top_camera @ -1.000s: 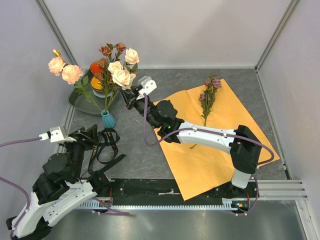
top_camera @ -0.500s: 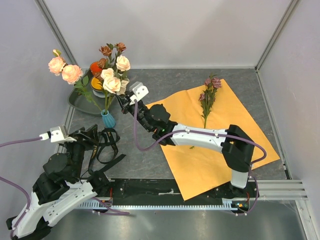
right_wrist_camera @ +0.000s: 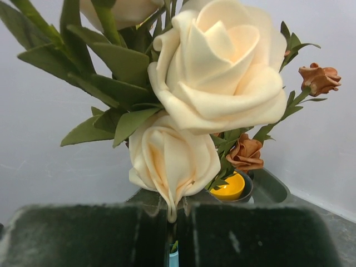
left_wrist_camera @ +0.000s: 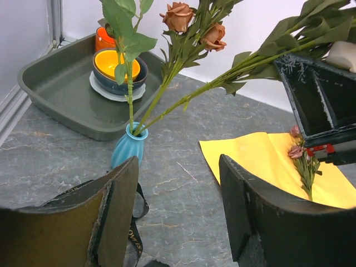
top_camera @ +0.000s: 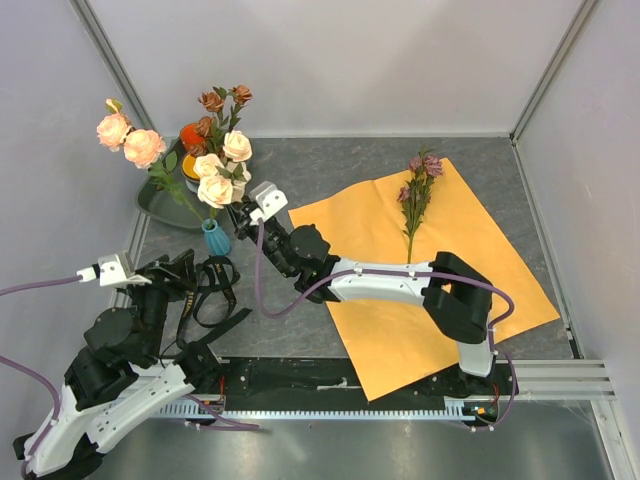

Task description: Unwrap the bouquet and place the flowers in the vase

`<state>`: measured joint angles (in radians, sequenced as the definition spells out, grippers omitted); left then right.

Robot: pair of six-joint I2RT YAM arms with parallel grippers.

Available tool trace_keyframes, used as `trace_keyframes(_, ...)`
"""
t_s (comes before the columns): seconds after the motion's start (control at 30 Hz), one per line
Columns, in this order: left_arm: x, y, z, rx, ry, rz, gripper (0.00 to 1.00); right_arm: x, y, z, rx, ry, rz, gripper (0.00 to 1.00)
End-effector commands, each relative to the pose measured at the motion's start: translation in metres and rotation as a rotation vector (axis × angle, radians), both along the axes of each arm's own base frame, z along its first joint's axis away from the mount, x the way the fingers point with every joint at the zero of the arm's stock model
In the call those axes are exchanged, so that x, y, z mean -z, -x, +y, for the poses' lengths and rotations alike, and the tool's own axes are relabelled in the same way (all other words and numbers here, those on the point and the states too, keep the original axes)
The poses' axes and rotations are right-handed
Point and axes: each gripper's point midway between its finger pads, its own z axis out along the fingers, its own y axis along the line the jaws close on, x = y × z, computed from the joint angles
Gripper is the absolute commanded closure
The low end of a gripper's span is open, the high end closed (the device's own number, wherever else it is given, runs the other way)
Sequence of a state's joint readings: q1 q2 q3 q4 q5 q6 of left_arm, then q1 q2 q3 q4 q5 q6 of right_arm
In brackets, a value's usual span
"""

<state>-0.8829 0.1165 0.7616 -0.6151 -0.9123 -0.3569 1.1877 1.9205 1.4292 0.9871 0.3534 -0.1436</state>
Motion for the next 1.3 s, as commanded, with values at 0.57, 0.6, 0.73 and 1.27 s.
trace_keyframes(0.57,0.0,0.0,0.003,-0.017,0.011,-0.008,0.34,0.029,-0.002,-0.001,0.078,-0.082,-0.004,1.0)
trace_keyframes(0.6,0.001,0.0,0.002,-0.015,0.009,-0.007,0.34,0.03,-0.002,0.0,0.077,-0.083,-0.001,1.0)
trace_keyframes(0.73,0.0,0.0,0.003,-0.018,0.011,-0.008,0.34,0.037,-0.002,0.004,0.072,-0.072,0.004,1.0)
trace_keyframes(1.27,0.001,-0.001,0.002,-0.018,0.008,-0.006,0.34,0.052,-0.007,0.027,0.059,-0.031,0.021,0.94)
